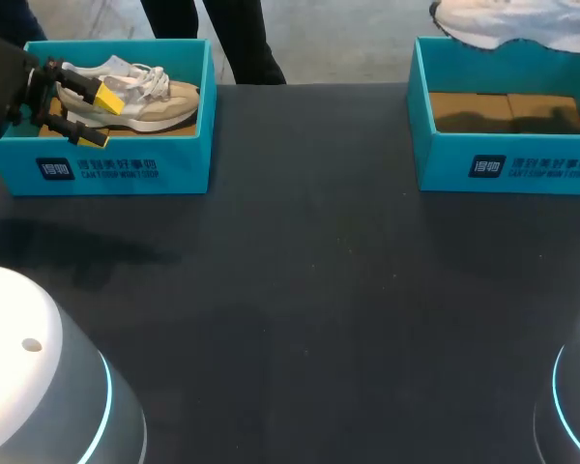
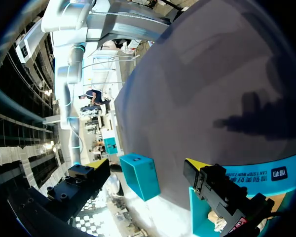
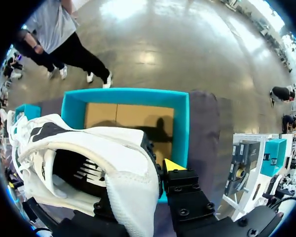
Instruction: Take the shoe out of the shoebox, open the shoe tongue, remove and reinsert the insole, then place the shoe into the shoebox
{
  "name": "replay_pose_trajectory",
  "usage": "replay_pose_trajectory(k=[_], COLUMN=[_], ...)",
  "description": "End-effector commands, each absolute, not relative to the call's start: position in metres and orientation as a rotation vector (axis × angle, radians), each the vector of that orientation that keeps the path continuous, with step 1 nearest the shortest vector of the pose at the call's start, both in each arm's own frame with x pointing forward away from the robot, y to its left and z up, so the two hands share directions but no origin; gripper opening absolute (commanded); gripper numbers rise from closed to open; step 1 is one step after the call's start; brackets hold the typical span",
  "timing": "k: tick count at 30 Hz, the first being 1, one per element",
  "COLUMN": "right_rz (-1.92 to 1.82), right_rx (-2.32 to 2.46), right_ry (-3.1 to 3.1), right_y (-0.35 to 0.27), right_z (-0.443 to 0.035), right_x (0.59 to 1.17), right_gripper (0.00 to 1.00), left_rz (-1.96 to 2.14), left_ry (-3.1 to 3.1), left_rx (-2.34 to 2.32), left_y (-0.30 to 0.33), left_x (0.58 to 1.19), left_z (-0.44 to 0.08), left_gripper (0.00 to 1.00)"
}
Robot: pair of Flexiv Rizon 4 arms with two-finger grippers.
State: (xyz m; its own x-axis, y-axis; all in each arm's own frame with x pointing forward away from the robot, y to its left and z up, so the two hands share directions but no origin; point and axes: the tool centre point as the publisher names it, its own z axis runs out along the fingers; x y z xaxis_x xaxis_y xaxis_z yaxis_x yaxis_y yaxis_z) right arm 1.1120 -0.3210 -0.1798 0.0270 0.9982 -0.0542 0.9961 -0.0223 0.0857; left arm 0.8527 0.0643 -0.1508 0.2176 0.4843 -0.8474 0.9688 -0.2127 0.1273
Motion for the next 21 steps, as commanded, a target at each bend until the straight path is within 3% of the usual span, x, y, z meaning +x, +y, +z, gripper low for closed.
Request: replay_pose_trajectory(k=[1, 21], right_rz=[0.043, -0.012], right_rx=[2.163, 2.208], right_ry=[2.096, 1.976], right_y=[-0.327, -0.341], right_z=[-0.185, -0.195], right_x=[1.103, 1.100], right_gripper=[0.00, 0.00], left_rz=[-0.895, -0.895], left_ry=[1.348, 1.348], left_rx=[1.807, 1.807], left_y=[0.064, 0.064], left_x=[0.853, 0.853], left_z=[-0.151, -0.151], left_gripper=[1.00, 1.00])
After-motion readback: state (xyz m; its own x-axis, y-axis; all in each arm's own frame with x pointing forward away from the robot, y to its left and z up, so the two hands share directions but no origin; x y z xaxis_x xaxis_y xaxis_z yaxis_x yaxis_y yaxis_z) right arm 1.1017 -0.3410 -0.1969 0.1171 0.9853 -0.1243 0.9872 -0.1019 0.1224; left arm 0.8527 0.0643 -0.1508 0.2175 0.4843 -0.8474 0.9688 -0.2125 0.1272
